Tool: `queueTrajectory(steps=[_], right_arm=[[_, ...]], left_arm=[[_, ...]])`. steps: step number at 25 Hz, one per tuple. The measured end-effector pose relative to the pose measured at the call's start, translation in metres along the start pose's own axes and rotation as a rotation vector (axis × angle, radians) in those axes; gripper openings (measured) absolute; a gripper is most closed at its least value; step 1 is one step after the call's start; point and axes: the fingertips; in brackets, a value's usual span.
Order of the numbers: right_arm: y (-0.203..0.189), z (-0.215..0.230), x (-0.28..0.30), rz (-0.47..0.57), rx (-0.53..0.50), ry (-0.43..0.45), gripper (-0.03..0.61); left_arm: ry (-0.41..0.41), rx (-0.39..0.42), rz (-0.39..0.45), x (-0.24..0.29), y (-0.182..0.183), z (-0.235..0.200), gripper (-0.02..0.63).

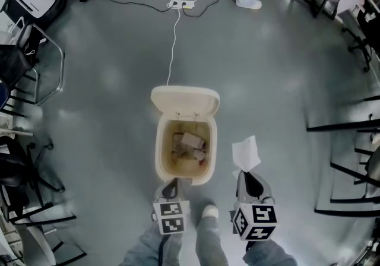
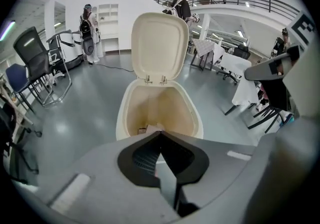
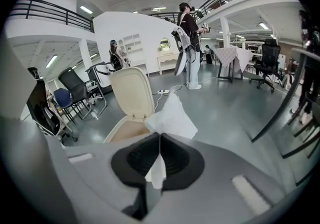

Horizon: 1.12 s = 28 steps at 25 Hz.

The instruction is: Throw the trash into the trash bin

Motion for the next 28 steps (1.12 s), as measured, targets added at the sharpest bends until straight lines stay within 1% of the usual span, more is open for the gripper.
queueTrajectory(steps=[8,11,14,19,24,28], right_arm=[[0.019,-0.022,-0.016,0.013,-0.012,0.020,0.011],[0.029,-0.042,-0.022,0.019,-0.029,0.047,0.011],[0.034,-0.069,-0.025,0.021,-0.055,0.082,0.012],[0.033,-0.111,-0.017,0.010,-0.086,0.142,0.012],[0.020,-0.149,0.000,-0.054,-0.072,0.176,0.012],[0.012,-0.170,0.015,-0.079,-0.059,0.204,0.012]], left_arm=[[0.038,-0.029,0.086,-0.034,0.043,-0.022,0.009],[0.048,-0.049,0.117,-0.050,0.057,-0.032,0.009],[0.072,-0.074,0.143,-0.066,0.063,-0.050,0.008],[0.134,-0.117,0.167,-0.089,0.058,-0.090,0.009],[0.184,-0.175,0.171,-0.112,0.040,-0.132,0.009],[0.216,-0.224,0.177,-0.122,0.026,-0.161,0.008]])
Point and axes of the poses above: the fingertips, and each gripper's own axes: x forward along the fingers, z to its right, y out of its top, and after that the axes turned 10 degrees about -y, right-handed
